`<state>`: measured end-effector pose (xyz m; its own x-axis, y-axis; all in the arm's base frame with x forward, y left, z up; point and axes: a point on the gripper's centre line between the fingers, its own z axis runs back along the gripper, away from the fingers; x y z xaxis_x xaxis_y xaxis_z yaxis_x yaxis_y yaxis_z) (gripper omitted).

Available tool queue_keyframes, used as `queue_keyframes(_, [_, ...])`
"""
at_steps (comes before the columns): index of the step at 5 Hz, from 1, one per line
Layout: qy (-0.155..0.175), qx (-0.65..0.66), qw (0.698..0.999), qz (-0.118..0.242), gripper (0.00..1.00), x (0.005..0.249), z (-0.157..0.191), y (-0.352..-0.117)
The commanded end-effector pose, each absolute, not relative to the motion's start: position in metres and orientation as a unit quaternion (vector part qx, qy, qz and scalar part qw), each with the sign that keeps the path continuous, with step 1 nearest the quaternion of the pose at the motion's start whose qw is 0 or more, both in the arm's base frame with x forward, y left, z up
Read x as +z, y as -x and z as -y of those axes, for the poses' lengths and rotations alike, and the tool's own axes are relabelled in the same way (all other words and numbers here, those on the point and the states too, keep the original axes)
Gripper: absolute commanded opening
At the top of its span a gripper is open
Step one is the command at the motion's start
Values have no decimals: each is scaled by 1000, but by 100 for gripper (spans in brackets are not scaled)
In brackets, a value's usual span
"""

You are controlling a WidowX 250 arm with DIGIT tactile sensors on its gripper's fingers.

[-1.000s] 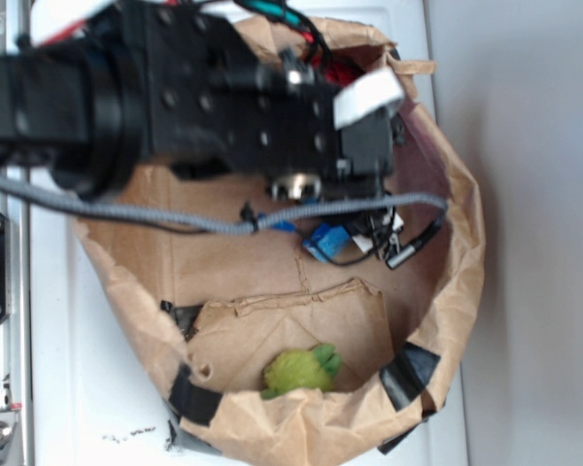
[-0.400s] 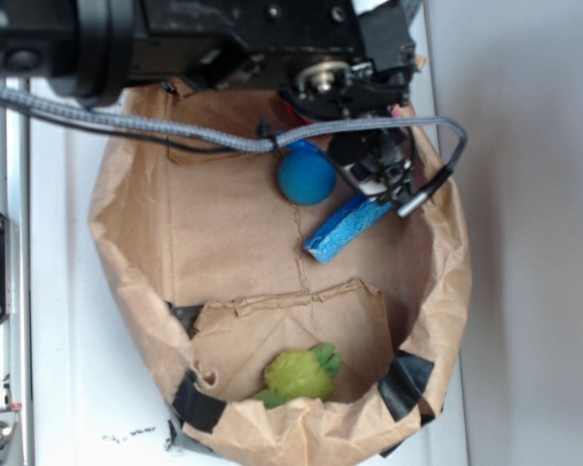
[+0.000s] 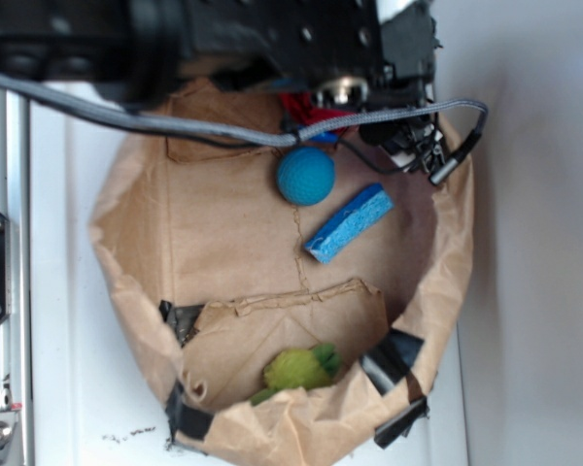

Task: Grab the red paper.

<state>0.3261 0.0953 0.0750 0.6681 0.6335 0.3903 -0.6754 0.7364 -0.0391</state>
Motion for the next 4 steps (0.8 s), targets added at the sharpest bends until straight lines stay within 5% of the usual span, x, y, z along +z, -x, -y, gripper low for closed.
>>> queue_keyframes(1, [-76, 362, 893, 256, 100, 78, -107, -324])
queue_keyframes(2, [-85, 345, 893, 278, 100, 67, -104, -322])
queue_keyframes(4, [-19, 292, 928, 232, 100, 106, -106, -297])
